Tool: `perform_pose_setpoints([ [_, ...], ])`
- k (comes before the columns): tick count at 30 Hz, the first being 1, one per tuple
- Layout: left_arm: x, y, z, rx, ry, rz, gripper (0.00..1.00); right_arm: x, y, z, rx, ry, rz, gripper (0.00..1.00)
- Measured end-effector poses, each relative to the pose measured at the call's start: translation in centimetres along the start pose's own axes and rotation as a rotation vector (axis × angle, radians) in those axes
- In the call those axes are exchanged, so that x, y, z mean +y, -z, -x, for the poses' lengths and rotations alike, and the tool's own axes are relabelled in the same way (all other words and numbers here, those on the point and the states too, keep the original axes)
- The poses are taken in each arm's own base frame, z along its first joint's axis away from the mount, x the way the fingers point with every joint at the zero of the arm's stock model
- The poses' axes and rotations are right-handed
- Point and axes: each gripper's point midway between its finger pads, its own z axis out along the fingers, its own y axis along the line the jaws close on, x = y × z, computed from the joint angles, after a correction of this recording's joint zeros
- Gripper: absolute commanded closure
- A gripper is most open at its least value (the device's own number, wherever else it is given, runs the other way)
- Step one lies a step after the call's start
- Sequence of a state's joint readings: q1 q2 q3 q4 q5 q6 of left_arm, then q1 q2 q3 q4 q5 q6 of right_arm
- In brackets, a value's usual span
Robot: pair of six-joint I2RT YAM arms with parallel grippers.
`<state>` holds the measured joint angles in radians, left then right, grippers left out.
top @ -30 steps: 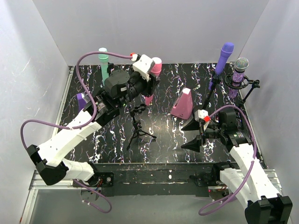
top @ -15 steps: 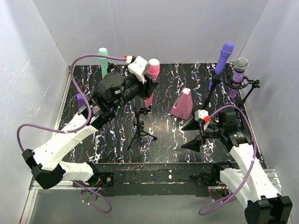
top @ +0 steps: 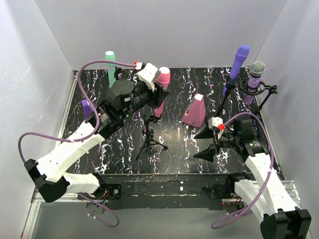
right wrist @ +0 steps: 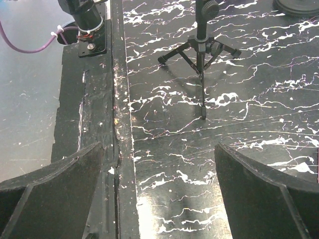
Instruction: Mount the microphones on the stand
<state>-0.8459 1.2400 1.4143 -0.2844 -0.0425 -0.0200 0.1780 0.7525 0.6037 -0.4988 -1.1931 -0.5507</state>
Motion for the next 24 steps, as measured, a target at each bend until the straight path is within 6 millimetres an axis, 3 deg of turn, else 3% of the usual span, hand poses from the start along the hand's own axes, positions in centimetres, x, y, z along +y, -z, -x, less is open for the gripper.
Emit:
perform_pose_setpoints([
  [10,0.3,0.0,-1.4,0.045,0.001,-0.017,1.0,0.0,0.0,-0.4,0.003,-0.009,0.001,0.02],
  [24,-0.8,-0.3,-3.0,0.059,-0.011,-0.102,1.0,-0.1,0.0,-0.4,0.002,-0.008,-0.004,0.02],
])
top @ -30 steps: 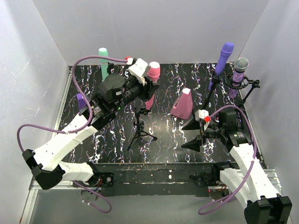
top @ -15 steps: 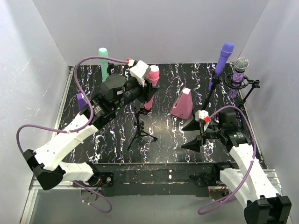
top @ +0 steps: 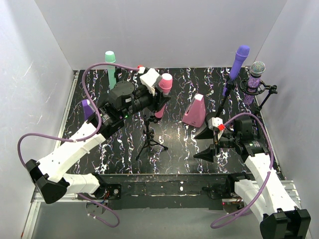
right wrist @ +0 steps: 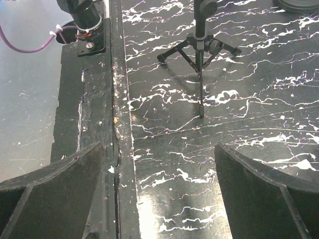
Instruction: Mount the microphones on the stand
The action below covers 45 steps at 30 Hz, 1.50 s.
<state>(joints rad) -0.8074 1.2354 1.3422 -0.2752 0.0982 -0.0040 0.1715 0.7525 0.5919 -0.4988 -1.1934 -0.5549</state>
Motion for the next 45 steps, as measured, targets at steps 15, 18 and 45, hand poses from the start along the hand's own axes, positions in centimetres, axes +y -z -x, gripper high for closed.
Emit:
perform_pose_setpoints([
  [15,-0.1,-0.1,-0.4,-0.025,-0.006,-0.015,1.0,-0.1,0.0,0.0,0.0,-0.001,-0.002,0.02],
  [18,0.1,0.0,-0.4,-0.03,-0.002,-0.011,0.83,-0.1,0.1,0.0,0.0,-0.002,-0.005,0.02],
  [45,1.1,13.0,3.4,-0.125,0.194,0.164,0.02,-1.7,3.5,4.9,0.095,0.057,-0.229,0.02],
])
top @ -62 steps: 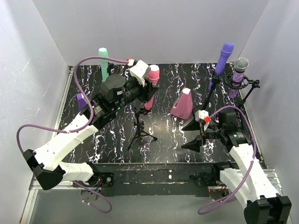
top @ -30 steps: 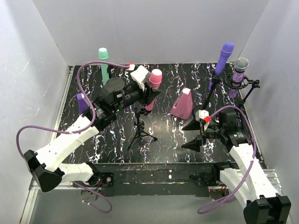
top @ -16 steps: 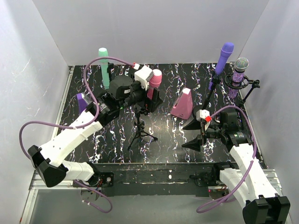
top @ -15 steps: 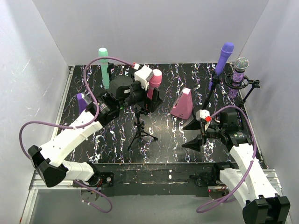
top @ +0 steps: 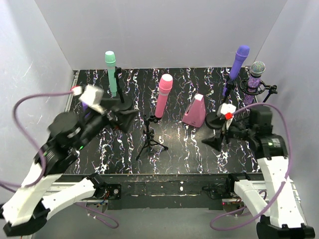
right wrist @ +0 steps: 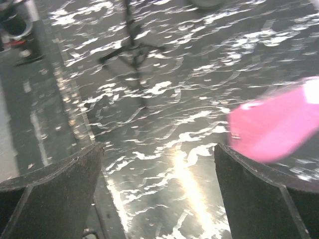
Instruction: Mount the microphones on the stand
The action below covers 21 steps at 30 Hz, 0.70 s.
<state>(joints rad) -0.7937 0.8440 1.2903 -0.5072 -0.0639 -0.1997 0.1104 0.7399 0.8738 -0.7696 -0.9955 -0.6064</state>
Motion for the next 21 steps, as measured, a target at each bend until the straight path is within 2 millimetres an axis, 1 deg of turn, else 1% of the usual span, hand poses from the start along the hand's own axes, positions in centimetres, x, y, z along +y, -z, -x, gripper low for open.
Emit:
perform_pose_setpoints([
  [2,1.3,3.2,0.3,-0.056,0.015,0.055,0.02,-1.0,1.9,3.2,0.018,0.042,-0.121,0.02],
  [3,2.0,4.5,0.3,-0.076,0.021,0.091,0.02,-1.3,2.9,4.7,0.015,0.063,-0.178,0.02],
  [5,3.8,6.0,-0.6,-0.082,0.024,0.176,0.02,-2.0,5.2,7.6,0.005,0.066,-0.307,0.02],
  [7,5.6,6.1,-2.2,-0.045,0.018,0.271,0.02,-3.0,8.1,10.2,-0.026,0.041,-0.478,0.02],
  [9,7.1,5.6,-4.1,0.018,0.004,0.352,0.02,-3.9,10.8,12.4,-0.07,-0.002,-0.644,0.02],
  [10,7.5,5.4,-4.8,0.046,0.001,0.379,0.02,-4.1,11.9,13.2,-0.089,-0.018,-0.704,0.02],
  [11,7.8,5.3,-5.3,0.065,0.0,0.397,0.02,-4.2,13.4,14.3,-0.121,-0.043,-0.787,0.02],
  [13,8.0,5.2,-5.7,0.085,0.005,0.415,0.02,-4.1,15.2,15.9,-0.168,-0.065,-0.885,0.02],
  [15,7.9,5.7,-5.1,0.077,0.023,0.415,0.02,-3.6,16.8,17.2,-0.215,-0.076,-0.967,0.02],
  [18,7.4,7.3,-2.5,0.0,0.069,0.398,0.02,-2.6,18.4,18.1,-0.275,-0.084,-1.058,0.02],
  [21,6.8,9.9,0.6,-0.114,0.123,0.369,0.02,-1.5,19.3,18.2,-0.312,-0.084,-1.117,0.02],
])
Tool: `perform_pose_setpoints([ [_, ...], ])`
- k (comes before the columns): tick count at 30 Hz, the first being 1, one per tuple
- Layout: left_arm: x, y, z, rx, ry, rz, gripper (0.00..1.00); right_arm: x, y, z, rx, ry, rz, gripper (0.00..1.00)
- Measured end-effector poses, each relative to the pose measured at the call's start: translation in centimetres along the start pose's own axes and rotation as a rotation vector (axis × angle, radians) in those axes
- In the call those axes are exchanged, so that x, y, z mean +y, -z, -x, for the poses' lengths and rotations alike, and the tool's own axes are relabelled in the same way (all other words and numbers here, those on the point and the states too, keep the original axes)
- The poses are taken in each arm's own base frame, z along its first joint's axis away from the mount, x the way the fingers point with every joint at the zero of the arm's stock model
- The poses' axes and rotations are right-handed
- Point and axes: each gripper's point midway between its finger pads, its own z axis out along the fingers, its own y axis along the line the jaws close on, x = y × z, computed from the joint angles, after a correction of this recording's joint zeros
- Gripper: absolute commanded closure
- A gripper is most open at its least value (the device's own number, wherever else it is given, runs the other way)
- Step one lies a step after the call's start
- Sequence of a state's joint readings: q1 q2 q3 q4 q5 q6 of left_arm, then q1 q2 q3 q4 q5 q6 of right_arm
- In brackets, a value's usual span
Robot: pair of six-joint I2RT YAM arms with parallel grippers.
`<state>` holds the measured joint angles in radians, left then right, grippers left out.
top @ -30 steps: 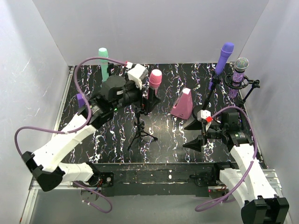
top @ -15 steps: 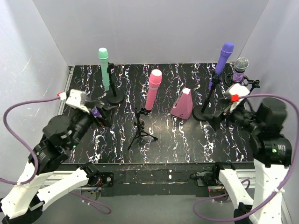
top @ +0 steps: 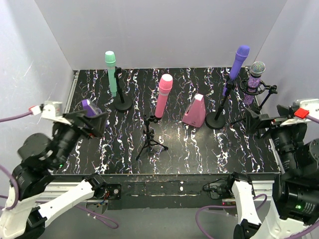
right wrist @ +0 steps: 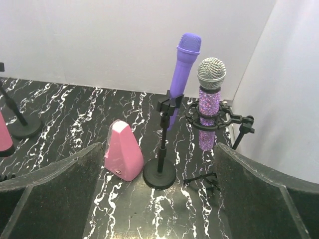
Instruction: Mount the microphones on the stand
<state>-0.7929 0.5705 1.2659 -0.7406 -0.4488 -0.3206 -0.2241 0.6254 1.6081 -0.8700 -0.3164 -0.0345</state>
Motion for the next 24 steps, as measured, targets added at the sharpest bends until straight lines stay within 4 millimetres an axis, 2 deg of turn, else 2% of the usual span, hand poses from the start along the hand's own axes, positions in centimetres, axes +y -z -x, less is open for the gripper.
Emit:
perform_pose_setpoints([
  [3,0.2,1.7,1.7,-0.057,0.045,-0.022,0.02,-0.1,1.0,0.3,-0.024,0.004,-0.03,0.02],
  [6,-0.1,2.0,2.2,-0.066,0.057,-0.036,0.02,-0.1,1.9,0.5,-0.043,0.012,-0.049,0.02],
  [10,-0.8,1.2,1.1,-0.016,0.038,-0.057,0.02,-0.5,2.0,0.0,-0.028,0.005,-0.074,0.02],
  [15,-1.9,0.5,-0.5,0.054,0.015,-0.103,0.02,-1.1,1.3,-1.9,0.03,-0.016,-0.094,0.02],
  [24,-2.2,1.1,-2.3,0.098,0.015,-0.145,0.02,-1.9,-0.8,-3.4,0.115,-0.052,-0.095,0.02],
])
